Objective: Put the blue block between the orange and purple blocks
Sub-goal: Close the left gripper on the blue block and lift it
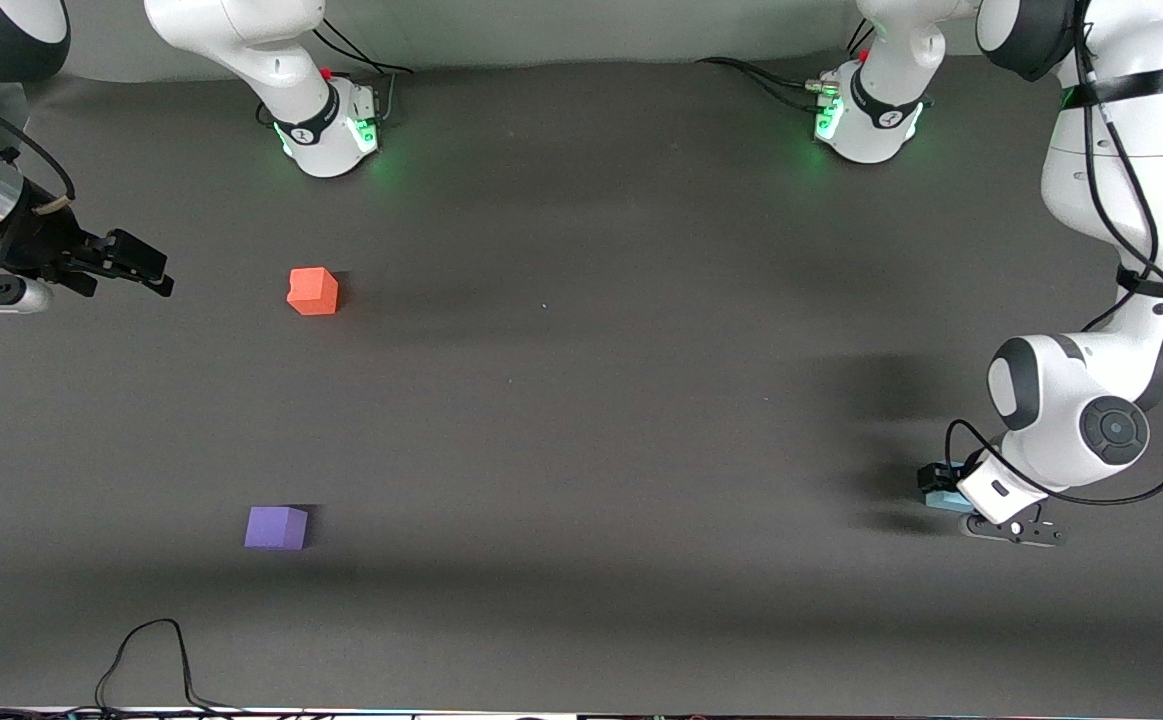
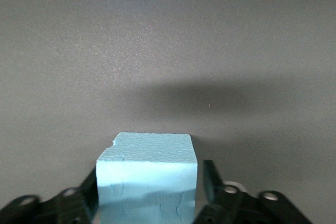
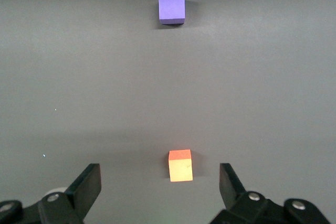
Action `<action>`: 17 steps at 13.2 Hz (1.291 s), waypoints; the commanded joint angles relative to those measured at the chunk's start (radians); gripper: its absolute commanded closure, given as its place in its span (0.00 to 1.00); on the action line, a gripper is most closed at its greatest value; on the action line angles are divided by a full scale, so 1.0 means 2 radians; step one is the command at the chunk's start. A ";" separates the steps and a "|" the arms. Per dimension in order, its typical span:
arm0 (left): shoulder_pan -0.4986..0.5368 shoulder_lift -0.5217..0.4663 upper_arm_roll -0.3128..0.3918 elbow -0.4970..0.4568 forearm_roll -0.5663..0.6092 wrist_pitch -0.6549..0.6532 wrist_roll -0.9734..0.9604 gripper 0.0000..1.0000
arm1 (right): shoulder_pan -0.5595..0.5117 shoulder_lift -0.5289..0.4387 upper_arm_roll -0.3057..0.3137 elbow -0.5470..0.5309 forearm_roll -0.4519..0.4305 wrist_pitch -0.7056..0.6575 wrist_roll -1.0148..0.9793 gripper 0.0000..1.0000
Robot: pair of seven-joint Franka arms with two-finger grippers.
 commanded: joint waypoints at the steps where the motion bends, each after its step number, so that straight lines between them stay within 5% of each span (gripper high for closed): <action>1: 0.000 -0.006 0.001 -0.003 0.003 0.001 0.003 0.59 | 0.000 0.003 -0.002 0.007 -0.002 -0.005 -0.011 0.00; 4: 0.005 -0.027 0.002 0.006 0.003 -0.030 0.006 0.58 | 0.001 0.003 -0.002 0.009 -0.002 -0.005 -0.011 0.00; 12: -0.009 -0.094 -0.004 0.169 -0.002 -0.320 -0.051 0.58 | 0.001 0.003 -0.002 0.007 -0.002 -0.005 -0.011 0.00; 17: -0.150 -0.094 -0.005 0.239 -0.007 -0.399 -0.254 0.58 | 0.000 0.017 -0.002 0.032 -0.001 -0.006 -0.010 0.00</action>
